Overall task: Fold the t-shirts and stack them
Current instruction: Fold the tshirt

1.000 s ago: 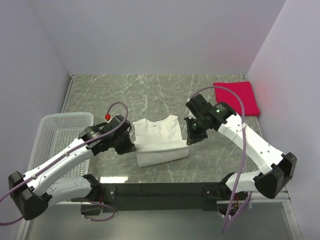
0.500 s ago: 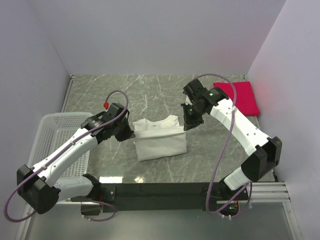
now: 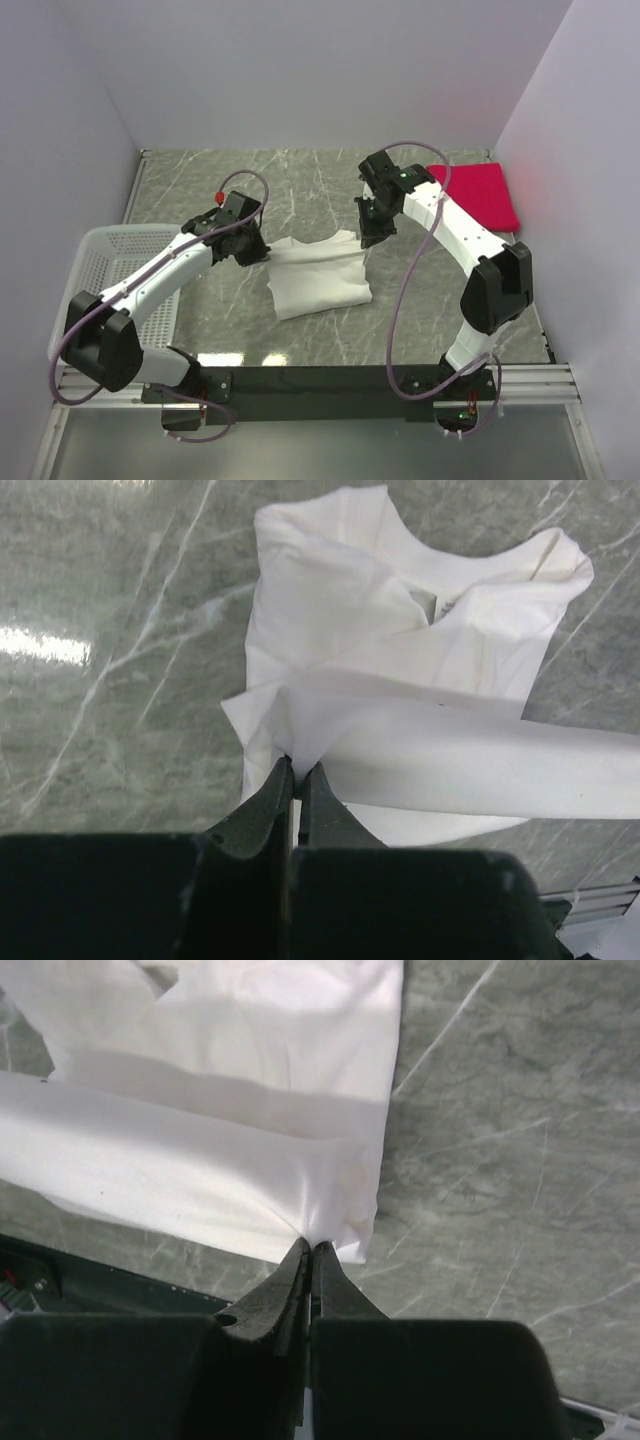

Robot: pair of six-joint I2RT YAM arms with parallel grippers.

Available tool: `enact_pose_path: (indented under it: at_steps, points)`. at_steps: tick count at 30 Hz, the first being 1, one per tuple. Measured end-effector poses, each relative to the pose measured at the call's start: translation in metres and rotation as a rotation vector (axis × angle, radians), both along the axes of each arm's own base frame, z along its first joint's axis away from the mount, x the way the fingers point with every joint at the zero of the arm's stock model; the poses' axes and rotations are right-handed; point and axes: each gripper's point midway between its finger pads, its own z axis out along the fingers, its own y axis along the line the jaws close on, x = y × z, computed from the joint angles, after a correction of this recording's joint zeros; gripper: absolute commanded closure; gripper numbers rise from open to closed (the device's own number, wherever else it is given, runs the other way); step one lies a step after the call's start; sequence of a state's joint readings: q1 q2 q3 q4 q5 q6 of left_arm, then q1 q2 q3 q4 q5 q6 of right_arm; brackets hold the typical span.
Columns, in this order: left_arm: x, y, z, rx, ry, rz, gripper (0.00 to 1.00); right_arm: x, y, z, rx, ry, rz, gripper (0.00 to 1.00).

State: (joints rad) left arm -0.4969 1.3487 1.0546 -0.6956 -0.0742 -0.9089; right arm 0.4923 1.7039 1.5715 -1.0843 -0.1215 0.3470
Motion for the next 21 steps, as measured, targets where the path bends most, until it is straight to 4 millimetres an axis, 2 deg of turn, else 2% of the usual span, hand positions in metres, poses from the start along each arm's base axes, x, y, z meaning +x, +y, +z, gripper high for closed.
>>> enact_pose_path:
  at_steps: [6,15,21]
  points:
    - [0.021,-0.001,-0.011,0.0,-0.021,0.009,0.99,0.024,-0.001,-0.025,-0.014,0.0,-0.007,1.0]
    - [0.047,0.004,-0.045,0.018,-0.006,0.038,0.99,0.065,0.005,-0.062,-0.003,-0.039,-0.027,1.0]
    - [0.059,0.007,-0.073,0.025,0.011,0.062,0.99,0.083,0.011,-0.086,0.016,-0.077,-0.033,1.0]
